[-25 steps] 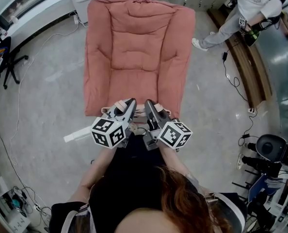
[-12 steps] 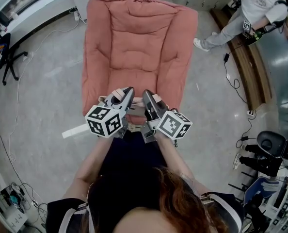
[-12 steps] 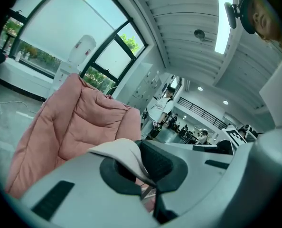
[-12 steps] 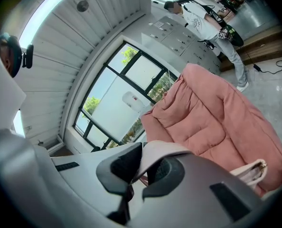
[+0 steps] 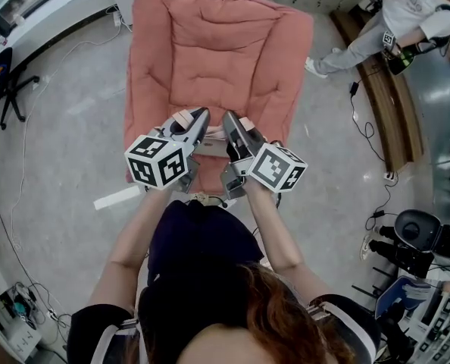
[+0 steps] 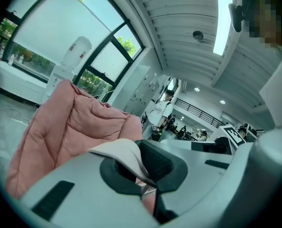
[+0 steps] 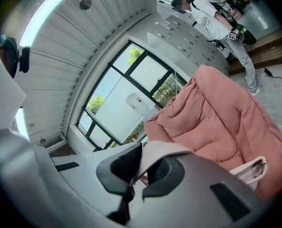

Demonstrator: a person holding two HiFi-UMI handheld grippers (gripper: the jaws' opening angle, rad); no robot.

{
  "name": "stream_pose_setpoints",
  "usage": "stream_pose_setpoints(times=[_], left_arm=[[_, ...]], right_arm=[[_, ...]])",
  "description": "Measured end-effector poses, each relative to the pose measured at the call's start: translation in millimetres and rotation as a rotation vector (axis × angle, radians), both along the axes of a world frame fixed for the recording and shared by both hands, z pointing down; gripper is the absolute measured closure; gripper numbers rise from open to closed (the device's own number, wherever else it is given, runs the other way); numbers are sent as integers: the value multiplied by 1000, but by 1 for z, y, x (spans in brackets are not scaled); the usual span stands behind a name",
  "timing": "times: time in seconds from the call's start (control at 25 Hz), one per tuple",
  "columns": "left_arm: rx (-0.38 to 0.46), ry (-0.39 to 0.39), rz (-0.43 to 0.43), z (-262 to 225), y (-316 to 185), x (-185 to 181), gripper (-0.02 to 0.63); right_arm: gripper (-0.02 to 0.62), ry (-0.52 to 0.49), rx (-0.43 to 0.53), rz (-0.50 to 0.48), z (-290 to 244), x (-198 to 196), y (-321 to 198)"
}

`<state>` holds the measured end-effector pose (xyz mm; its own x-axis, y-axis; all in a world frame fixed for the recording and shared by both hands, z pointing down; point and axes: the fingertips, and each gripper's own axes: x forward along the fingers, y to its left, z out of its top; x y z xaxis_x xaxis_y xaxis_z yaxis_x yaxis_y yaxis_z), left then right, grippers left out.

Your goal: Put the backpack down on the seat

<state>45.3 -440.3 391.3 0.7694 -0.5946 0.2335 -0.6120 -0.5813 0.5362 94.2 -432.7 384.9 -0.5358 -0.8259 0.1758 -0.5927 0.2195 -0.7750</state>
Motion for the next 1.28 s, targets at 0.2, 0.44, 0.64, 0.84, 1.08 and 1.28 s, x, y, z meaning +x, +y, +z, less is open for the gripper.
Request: stream_pose_setpoints(times=[0.2, 0.44, 0.64, 0.84, 1.08, 1.28], left_arm=[[11, 3, 17, -3, -38, 8, 588], [-8, 2, 19, 0, -68, 9, 588], [-15, -16, 27, 11, -96, 14, 588], [-19, -37, 32, 18, -123, 17, 588], [-7, -49, 40, 16, -144, 23, 588], [3, -63, 46, 18, -153, 29, 588]], right_arm=[[561, 20, 11, -9, -1, 6, -38], [561, 41, 12, -26, -2, 7, -71], [561, 43, 4, -29, 7, 11, -100], [561, 41, 1, -23, 14, 13, -126], [561, 42, 15, -29, 14, 19, -147], [561, 62, 31, -43, 15, 23, -158]])
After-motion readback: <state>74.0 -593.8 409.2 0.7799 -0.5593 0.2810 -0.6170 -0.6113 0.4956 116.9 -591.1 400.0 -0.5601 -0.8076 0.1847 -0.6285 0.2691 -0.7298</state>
